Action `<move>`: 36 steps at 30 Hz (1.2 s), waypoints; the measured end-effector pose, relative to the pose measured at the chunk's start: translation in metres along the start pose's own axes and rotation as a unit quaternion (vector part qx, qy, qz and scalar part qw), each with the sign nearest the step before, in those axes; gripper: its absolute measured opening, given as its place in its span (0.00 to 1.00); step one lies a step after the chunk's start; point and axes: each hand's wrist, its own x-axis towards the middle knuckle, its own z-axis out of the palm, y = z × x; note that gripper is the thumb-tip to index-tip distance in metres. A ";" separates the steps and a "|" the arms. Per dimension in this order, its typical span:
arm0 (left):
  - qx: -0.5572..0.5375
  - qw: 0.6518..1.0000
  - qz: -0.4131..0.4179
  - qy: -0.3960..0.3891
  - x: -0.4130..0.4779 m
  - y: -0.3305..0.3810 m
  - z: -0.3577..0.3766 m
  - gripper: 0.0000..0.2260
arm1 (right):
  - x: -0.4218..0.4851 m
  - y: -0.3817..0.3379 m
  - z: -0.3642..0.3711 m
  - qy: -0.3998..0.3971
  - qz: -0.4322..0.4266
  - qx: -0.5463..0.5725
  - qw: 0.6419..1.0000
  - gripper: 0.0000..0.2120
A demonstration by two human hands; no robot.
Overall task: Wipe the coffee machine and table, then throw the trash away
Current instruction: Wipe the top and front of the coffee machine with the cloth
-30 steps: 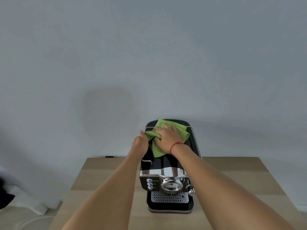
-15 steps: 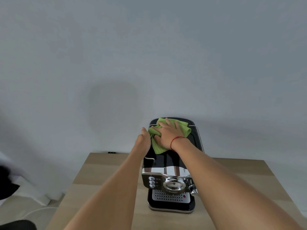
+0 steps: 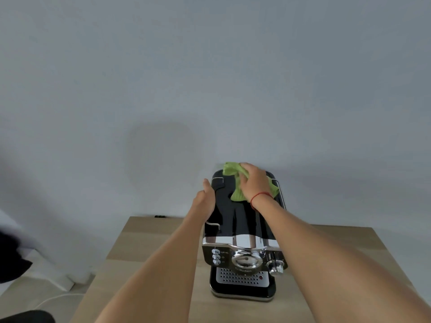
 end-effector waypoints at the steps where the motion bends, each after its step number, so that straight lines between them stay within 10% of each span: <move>1: 0.003 1.000 0.000 -0.001 0.000 0.000 0.000 0.33 | 0.003 -0.001 0.002 0.017 0.013 0.010 1.000 0.14; 12: 0.007 1.000 0.016 0.000 0.009 -0.005 0.002 0.32 | 0.044 -0.017 0.023 -0.224 0.010 -0.122 0.967 0.25; 29: 0.003 1.000 -0.006 0.013 0.005 -0.003 0.007 0.30 | 0.047 -0.031 0.013 -0.316 0.032 -0.193 0.929 0.28; 36: 0.058 0.998 0.007 0.005 0.008 -0.003 0.007 0.29 | 0.041 -0.014 0.019 -0.225 -0.010 -0.154 0.962 0.23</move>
